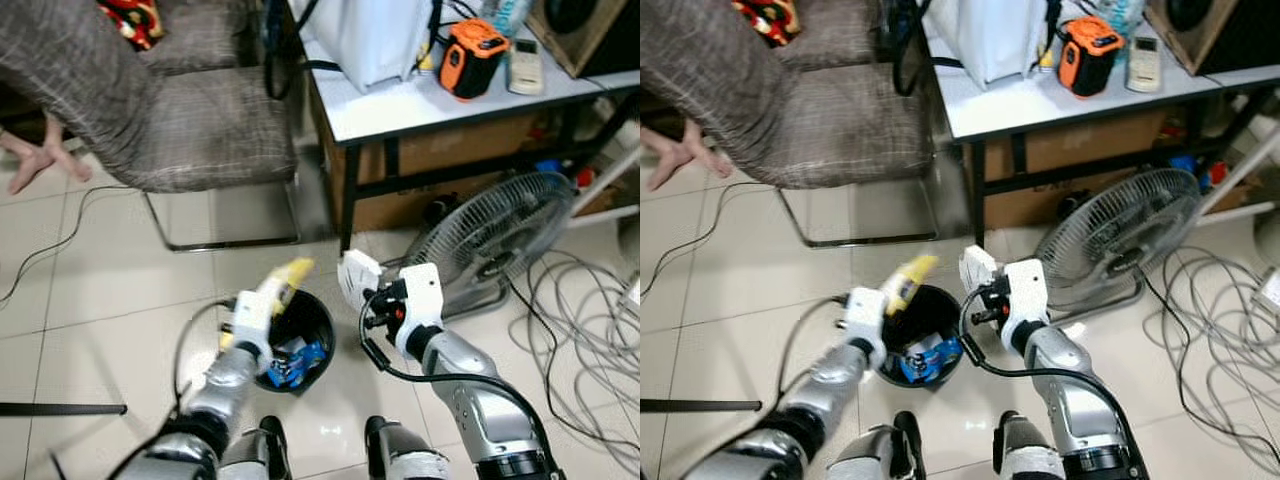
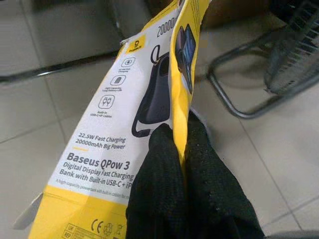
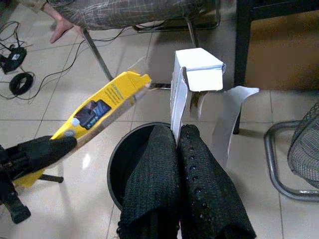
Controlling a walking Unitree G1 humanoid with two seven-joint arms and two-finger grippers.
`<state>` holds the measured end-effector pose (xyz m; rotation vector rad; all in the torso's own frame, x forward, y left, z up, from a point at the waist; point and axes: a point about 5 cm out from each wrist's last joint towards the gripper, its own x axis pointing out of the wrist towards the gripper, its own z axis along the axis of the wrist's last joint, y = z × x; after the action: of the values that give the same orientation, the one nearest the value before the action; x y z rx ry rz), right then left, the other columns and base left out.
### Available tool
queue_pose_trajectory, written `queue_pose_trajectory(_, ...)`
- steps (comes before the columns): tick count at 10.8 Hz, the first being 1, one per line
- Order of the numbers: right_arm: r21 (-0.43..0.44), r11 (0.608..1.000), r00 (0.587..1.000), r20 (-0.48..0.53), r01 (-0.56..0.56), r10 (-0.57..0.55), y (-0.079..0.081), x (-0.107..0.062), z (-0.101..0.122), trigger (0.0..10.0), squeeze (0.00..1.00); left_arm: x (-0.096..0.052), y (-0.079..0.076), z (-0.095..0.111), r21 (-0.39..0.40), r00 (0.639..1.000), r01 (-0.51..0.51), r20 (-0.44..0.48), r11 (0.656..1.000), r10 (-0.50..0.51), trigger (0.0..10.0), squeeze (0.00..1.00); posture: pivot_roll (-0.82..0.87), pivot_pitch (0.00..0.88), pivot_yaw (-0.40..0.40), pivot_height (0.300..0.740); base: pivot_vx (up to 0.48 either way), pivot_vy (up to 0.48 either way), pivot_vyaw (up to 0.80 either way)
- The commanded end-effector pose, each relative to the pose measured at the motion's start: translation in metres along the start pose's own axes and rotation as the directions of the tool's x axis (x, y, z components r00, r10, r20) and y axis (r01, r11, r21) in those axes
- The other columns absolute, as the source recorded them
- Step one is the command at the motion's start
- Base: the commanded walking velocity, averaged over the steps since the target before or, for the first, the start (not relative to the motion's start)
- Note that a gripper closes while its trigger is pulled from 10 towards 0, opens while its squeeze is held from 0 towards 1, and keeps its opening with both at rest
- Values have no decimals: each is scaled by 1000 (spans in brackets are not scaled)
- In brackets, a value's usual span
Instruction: Picking trash to rubbish bin
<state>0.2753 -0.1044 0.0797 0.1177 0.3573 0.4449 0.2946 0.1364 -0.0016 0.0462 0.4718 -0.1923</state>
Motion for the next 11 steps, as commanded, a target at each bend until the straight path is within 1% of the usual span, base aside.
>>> queue_pose_trajectory(1, 4, 1000, 1000, 2, -15, 15, 3, -2, 1, 10000, 0, -3, 4, -9, -9, 999, -21, -35, 1000, 21, 10000, 0, -278, 294, 62, 740, 0, 0, 0)
queue_pose_trajectory(3, 5, 1000, 1000, -7, -14, 14, 3, -5, -2, 10000, 0, -2, 4, -8, -13, 999, -29, -27, 999, 29, 10000, 0, -277, 295, 59, 740, 0, 0, 0)
queue_pose_trajectory(5, 6, 1000, 1000, -3, -17, 17, 4, -5, -1, 10000, 0, -3, 4, -7, -29, 1000, -31, -4, 999, 31, 10000, 0, -284, 295, 57, 740, 0, 0, 0)
queue_pose_trajectory(7, 5, 1000, 1000, 2, -15, 15, 4, -6, 0, 10000, 0, -2, -2, -6, -62, 1000, -21, 5, 998, 21, 10000, 0, -286, 296, 57, 740, 0, 0, 0)
queue_pose_trajectory(9, 2, 1000, 1000, 3, -19, 19, 5, -5, 1, 10000, 0, -1, -4, -4, -70, 1000, -16, 19, 997, 18, 10000, 0, -286, 296, 57, 740, 0, 0, 0)
queue_pose_trajectory(11, 0, 1000, 1000, 5, -17, 17, 2, -6, 1, 10000, 0, 0, -5, -3, -78, 1000, -16, 18, 997, 17, 10000, 0, -291, 289, 51, 740, 0, 0, 0)
